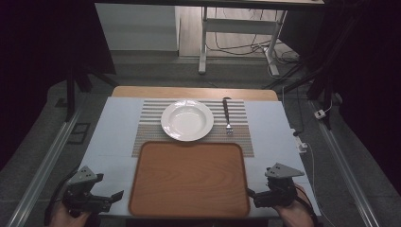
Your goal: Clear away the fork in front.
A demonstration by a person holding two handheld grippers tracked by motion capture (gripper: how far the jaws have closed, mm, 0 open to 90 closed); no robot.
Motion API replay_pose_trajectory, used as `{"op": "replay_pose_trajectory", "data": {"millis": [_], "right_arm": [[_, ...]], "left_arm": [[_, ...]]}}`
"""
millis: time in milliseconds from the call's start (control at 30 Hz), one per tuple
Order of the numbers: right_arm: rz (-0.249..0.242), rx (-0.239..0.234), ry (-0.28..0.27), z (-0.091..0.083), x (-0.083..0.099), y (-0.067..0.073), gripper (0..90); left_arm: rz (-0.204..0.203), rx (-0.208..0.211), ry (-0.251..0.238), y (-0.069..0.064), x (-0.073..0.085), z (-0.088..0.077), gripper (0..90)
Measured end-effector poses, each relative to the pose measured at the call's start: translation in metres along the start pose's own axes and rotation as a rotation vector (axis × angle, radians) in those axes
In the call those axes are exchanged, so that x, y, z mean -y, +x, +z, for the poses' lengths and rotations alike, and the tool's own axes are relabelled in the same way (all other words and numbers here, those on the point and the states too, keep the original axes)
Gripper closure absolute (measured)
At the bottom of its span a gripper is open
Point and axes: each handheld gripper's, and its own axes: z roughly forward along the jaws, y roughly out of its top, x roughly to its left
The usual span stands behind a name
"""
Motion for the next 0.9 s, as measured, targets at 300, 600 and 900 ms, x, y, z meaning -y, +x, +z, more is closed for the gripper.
{"op": "replay_pose_trajectory", "data": {"millis": [300,600,900], "right_arm": [[-0.074,0.007,0.06,0.014,-0.011,0.009,0.0],[-0.161,0.051,0.106,0.03,-0.025,0.017,0.0],[-0.241,0.052,0.159,0.045,-0.031,0.022,0.0]], "left_arm": [[-0.004,-0.001,0.0,0.0,0.0,0.0,1.6],[-0.007,-0.003,0.0,0.0,0.0,0.0,1.6],[-0.01,-0.002,0.0,0.001,0.0,0.0,1.6]]}}
